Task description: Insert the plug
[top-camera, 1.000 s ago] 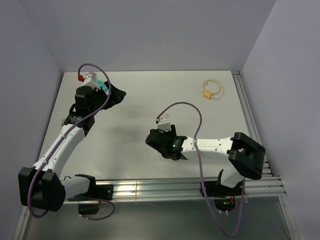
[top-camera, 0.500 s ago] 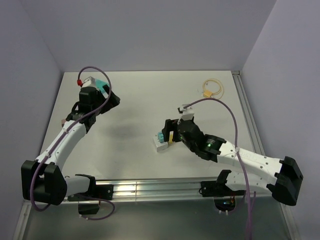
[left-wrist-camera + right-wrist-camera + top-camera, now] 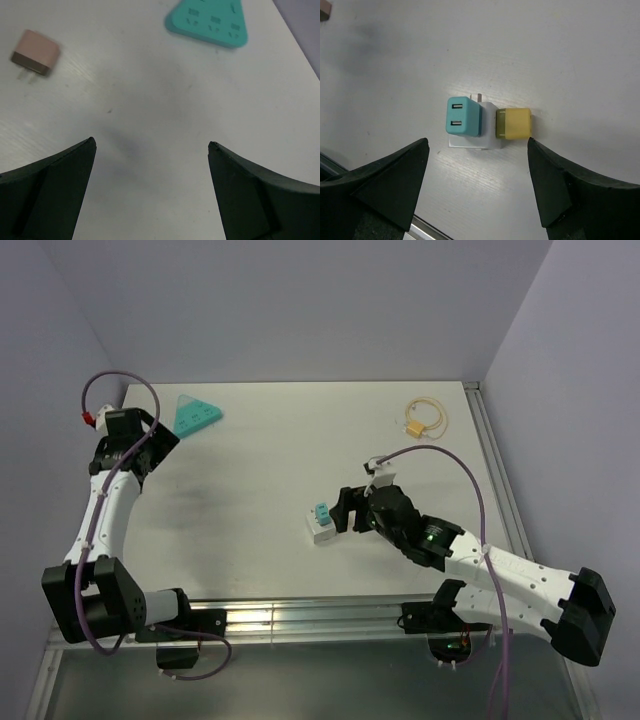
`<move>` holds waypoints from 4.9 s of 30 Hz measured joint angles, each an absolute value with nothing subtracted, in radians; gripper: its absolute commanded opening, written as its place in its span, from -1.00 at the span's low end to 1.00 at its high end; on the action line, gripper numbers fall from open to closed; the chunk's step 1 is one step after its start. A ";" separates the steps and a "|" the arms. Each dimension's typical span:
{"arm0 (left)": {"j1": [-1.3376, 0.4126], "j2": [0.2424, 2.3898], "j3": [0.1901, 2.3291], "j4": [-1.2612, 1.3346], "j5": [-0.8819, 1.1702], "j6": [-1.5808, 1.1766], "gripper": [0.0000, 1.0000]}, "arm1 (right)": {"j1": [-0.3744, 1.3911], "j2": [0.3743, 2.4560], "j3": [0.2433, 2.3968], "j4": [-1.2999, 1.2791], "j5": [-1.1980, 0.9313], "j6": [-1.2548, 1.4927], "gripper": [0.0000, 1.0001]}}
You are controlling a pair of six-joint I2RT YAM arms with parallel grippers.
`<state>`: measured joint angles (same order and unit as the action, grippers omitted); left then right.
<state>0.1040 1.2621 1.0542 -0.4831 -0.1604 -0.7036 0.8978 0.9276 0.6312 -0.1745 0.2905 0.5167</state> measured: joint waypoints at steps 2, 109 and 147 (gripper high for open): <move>0.153 1.290 1.077 -0.503 -0.187 -0.700 0.95 | 0.898 0.938 0.604 -0.168 0.262 0.519 0.71; -0.386 1.093 1.070 -0.168 0.561 -0.179 -0.99 | 0.736 0.670 0.696 -0.450 -0.065 0.641 1.00; -0.898 1.012 0.982 -0.320 0.470 0.093 -0.99 | 0.487 0.965 1.052 -0.635 -0.880 0.773 0.52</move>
